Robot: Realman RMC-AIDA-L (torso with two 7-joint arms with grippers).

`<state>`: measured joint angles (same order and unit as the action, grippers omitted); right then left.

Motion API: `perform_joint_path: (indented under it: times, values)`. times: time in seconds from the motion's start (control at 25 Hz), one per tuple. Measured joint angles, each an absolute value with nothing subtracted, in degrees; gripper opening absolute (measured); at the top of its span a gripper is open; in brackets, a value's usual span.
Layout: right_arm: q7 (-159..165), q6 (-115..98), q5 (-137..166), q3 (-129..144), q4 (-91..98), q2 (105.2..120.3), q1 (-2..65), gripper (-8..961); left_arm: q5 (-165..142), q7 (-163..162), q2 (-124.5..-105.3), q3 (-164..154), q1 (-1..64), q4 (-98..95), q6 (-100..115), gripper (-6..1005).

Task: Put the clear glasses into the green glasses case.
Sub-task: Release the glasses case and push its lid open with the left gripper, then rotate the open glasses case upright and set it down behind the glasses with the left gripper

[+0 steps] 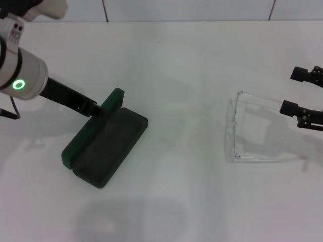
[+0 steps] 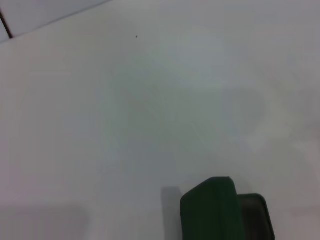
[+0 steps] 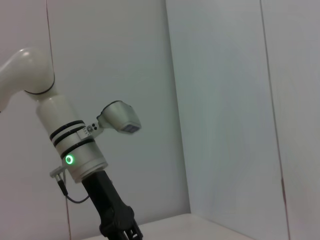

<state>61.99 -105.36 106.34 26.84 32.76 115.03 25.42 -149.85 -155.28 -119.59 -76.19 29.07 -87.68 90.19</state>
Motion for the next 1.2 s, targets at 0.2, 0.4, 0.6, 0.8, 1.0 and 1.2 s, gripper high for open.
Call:
perform_joint_path:
  times: [0.2,0.4,0.6,0.8,1.0,1.2]
  values:
    - [61.96,-105.41,106.10,26.80,32.76,115.04,25.36,873,-150.13,-155.02,-119.59,-76.70,29.44,-86.12,90.04,464]
    - [61.96,-105.33,105.76,26.80,32.79,115.11,25.41,873,-151.78,-155.00,-119.66,-77.92,29.72,-84.30,89.06,460]
    - [61.96,-105.39,105.65,26.80,32.79,115.15,25.51,873,-153.58,-154.83,-119.63,-78.61,30.00,-81.34,87.11,455]
    - [61.96,-105.44,105.50,26.72,32.73,115.15,25.55,872,-156.11,-154.95,-119.72,-80.60,30.04,-81.07,86.57,451]
    - [61.96,-105.46,104.84,26.71,32.63,115.19,25.36,873,-156.05,-154.54,-119.71,-83.31,29.48,-84.23,86.68,370]
    - [61.92,-105.24,101.58,26.64,32.57,115.22,24.27,873,-154.56,-152.86,-119.69,-83.82,29.47,-85.18,87.11,243]
